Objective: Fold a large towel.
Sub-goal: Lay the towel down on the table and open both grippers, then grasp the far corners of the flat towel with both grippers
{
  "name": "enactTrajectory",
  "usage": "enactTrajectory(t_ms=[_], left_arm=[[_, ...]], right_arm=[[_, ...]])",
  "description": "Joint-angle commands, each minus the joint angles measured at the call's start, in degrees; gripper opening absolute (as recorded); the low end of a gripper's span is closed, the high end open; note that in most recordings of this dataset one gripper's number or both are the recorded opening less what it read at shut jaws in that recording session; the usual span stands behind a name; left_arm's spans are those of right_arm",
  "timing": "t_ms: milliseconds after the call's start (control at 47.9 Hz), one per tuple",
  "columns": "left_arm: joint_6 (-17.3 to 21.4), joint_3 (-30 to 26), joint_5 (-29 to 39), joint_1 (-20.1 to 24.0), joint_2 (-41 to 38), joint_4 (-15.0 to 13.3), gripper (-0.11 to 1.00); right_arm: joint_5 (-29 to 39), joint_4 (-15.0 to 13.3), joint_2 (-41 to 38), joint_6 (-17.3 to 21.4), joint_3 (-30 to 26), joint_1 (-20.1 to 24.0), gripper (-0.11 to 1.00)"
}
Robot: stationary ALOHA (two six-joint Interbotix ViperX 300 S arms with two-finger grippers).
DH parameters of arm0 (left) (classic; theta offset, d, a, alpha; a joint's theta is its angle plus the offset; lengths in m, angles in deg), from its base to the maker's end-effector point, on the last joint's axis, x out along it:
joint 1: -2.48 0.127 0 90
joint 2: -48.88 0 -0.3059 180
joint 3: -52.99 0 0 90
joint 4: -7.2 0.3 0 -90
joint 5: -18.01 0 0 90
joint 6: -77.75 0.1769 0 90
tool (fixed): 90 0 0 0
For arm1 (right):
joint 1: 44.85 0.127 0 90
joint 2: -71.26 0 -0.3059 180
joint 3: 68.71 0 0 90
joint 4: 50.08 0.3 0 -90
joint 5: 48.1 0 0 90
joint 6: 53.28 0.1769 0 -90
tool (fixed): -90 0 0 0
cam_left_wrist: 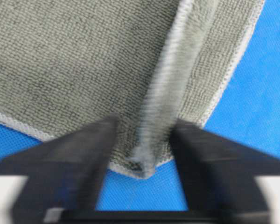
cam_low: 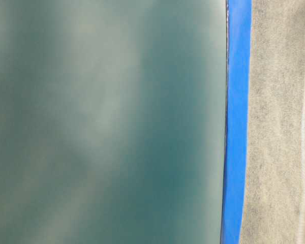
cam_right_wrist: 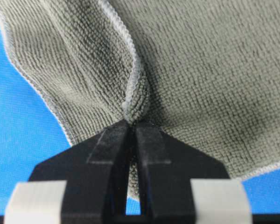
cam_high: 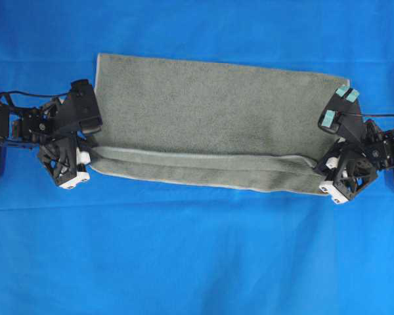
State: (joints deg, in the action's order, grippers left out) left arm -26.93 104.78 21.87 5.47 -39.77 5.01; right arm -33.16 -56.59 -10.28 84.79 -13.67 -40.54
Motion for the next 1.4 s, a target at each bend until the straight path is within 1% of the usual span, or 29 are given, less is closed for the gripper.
enactTrajectory(t_ms=[0,42,84,125,188,230,334,397,418,460,480,522,606,648,668,752,836,856,877,898,961,982,1065,1128,1233,1379], left_arm=[[0.2,-0.9,-0.4,-0.1,0.5,0.2,0.56],[0.3,-1.1,-0.4,-0.1,0.6,0.2,0.68],[0.4,-1.5,0.1,-0.1,0.9,0.2,0.76],[0.5,-2.1,0.5,-0.1,1.3,0.2,0.77],[1.0,-3.7,2.4,-0.3,3.2,0.2,0.74],[1.5,-4.8,4.1,-0.3,4.6,0.3,0.73],[4.6,-7.5,8.8,-0.3,8.4,0.6,0.73],[7.2,-8.5,10.3,-0.2,10.7,0.5,0.73],[8.8,-8.9,10.7,0.0,11.9,0.5,0.73],[10.6,-9.2,10.8,0.4,13.4,0.5,0.73],[11.7,-9.3,10.7,0.9,13.9,0.5,0.73],[13.5,-9.6,10.2,1.9,14.8,0.6,0.73],[16.8,-9.3,8.2,5.7,14.9,0.6,0.73],[18.4,-9.4,7.4,8.5,14.0,0.5,0.73],[19.0,-9.5,7.1,9.6,13.5,0.5,0.73],[21.4,-9.9,6.0,13.3,10.8,0.5,0.73],[24.8,-11.0,4.7,16.6,7.2,0.6,0.73],[26.7,-11.3,4.2,17.7,5.8,0.5,0.73],[27.8,-11.7,3.8,18.3,4.7,0.6,0.73],[28.0,-11.9,3.3,18.9,3.6,0.6,0.73],[28.3,-12.9,1.1,21.1,0.0,0.7,0.73],[29.3,-13.2,0.3,21.8,-1.3,0.8,0.73],[35.2,-14.7,-2.4,23.8,-6.6,0.7,0.73],[35.7,-16.0,-3.4,25.1,-9.7,0.7,0.73],[37.2,-18.1,-4.0,26.1,-13.7,0.7,0.73],[37.5,-20.3,-4.1,27.1,-17.6,0.7,0.73]], right_arm=[[-0.8,-0.7,0.3,0.0,-1.1,0.6,0.08],[-0.6,-0.9,0.3,-0.1,-1.3,1.0,0.2],[-0.3,-1.0,0.4,-0.3,-1.8,1.6,0.33],[0.4,-1.0,0.6,-0.5,-2.5,2.5,0.45],[2.5,-1.2,1.8,-0.6,-3.9,4.0,0.62],[5.0,-2.0,3.2,-0.6,-5.4,5.0,0.67],[10.8,-3.9,7.0,-0.5,-8.5,6.1,0.62],[13.8,-5.7,9.6,-0.5,-9.9,6.1,0.63],[14.7,-6.4,10.5,-0.5,-10.3,6.2,0.63],[16.2,-8.4,12.2,-0.4,-10.8,6.1,0.63],[17.1,-10.3,13.5,0.1,-11.0,5.8,0.63],[18.2,-13.0,14.9,0.4,-10.8,4.9,0.63],[20.0,-17.2,16.3,1.9,-9.9,1.1,0.63],[20.8,-19.3,16.2,2.9,-9.5,-1.5,0.63],[21.3,-20.7,16.0,3.3,-9.0,-3.6,0.63],[21.4,-24.2,14.9,3.7,-7.4,-9.3,0.63],[19.7,-26.7,12.4,3.7,-5.7,-14.6,0.63],[19.0,-27.2,11.6,3.7,-5.4,-15.9,0.63],[18.2,-27.7,10.8,3.7,-5.1,-17.1,0.63],[16.7,-28.4,9.5,3.6,-4.7,-18.9,0.63],[13.1,-29.9,6.5,3.3,-4.0,-22.1,0.63],[11.7,-30.3,5.5,3.3,-3.9,-23.1,0.63],[5.9,-32.9,1.6,3.1,-3.5,-26.9,0.63],[1.1,-35.1,-2.1,3.1,-3.9,-29.9,0.63],[-4.1,-37.9,-7.0,2.5,-5.0,-33.9,0.63],[-8.3,-41.0,-13.2,1.1,-7.4,-38.3,0.63]])
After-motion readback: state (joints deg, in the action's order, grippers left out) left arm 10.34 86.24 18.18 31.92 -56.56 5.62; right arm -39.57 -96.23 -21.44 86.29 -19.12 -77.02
